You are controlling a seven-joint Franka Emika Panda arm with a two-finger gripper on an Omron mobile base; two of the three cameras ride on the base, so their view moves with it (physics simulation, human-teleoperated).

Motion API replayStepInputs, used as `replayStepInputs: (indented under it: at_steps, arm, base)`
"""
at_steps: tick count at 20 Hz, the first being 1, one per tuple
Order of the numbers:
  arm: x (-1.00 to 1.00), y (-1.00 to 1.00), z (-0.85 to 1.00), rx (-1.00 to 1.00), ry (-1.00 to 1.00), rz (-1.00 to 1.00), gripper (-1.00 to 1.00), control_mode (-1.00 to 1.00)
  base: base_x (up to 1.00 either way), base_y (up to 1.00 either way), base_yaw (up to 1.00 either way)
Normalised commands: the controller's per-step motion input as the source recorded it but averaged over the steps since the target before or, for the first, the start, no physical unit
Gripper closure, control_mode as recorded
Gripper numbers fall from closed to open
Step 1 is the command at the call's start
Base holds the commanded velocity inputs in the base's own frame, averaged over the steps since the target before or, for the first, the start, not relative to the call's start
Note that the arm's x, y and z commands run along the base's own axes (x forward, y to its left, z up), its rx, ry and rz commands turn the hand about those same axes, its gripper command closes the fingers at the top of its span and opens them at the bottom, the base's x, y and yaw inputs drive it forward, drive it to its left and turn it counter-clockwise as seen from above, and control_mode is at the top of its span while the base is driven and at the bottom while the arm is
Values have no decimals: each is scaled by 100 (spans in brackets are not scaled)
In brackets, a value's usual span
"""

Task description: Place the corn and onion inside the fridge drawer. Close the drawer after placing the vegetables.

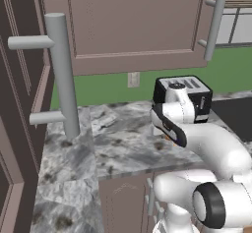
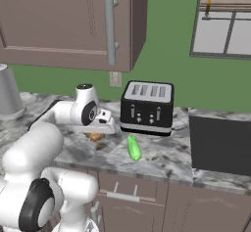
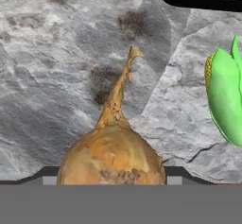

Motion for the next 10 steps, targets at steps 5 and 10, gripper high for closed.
replayStepInputs:
  at_steps: [5, 10]
  arm:
    - [-64, -10, 100, 0, -11, 1, 100, -100]
    - [-60, 1, 100, 0, -11, 0, 100, -100]
  base:
    - [0, 0, 0]
    - [0, 0, 0]
